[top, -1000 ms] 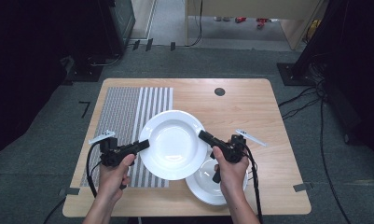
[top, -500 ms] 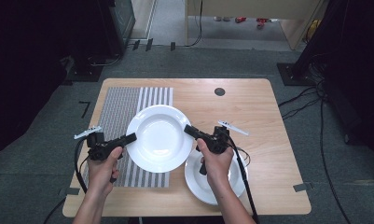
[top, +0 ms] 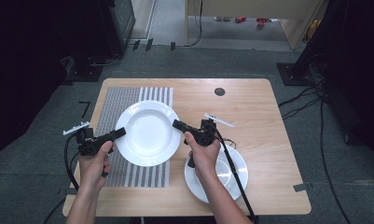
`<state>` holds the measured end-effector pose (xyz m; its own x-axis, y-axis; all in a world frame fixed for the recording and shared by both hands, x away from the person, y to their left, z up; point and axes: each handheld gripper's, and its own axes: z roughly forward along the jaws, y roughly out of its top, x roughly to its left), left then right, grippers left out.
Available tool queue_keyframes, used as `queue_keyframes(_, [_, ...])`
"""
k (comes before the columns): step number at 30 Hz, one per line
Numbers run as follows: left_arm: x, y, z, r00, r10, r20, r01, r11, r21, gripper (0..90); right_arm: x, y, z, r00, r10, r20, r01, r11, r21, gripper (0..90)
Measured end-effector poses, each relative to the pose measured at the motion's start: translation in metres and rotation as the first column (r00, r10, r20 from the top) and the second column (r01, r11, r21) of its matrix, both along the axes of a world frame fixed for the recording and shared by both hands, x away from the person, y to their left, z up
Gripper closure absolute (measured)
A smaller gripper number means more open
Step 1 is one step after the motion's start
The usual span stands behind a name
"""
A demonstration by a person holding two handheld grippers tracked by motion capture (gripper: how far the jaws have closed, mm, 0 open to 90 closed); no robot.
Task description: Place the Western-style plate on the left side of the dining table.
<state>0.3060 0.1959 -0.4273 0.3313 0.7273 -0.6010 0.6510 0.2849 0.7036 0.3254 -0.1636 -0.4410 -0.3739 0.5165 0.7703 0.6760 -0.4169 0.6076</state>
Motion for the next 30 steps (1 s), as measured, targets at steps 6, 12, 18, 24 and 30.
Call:
queue_keyframes(6, [0.003, 0.009, 0.000, 0.9995, 0.031, -0.002, -0.031, 0.9994, 0.016, 74.1, 0.011, 0.013, -0.004, 0.9996, 0.014, -0.025, -0.014, 0.9999, 0.010, 83.3])
queue_keyframes(12, [0.009, 0.018, -0.004, 0.9989, 0.045, -0.014, -0.045, 0.9989, 0.014, 74.1, 0.022, 0.023, -0.009, 0.9988, 0.018, -0.045, -0.017, 0.9997, 0.015, 83.3])
queue_keyframes(18, [0.019, 0.031, -0.016, 0.9960, 0.080, -0.041, -0.080, 0.9968, 0.007, 73.7, 0.034, 0.035, -0.016, 0.9963, 0.031, -0.080, -0.029, 0.9993, 0.021, 84.1])
queue_keyframes(24, [0.026, 0.040, -0.023, 0.9943, 0.088, -0.061, -0.087, 0.9962, 0.004, 73.5, 0.046, 0.046, -0.020, 0.9939, 0.036, -0.105, -0.034, 0.9992, 0.023, 84.1])
queue_keyframes(30, [0.033, 0.044, -0.035, 0.9895, 0.112, -0.091, -0.112, 0.9937, 0.011, 72.9, 0.059, 0.056, -0.029, 0.9916, 0.033, -0.125, -0.033, 0.9995, 0.004, 84.2])
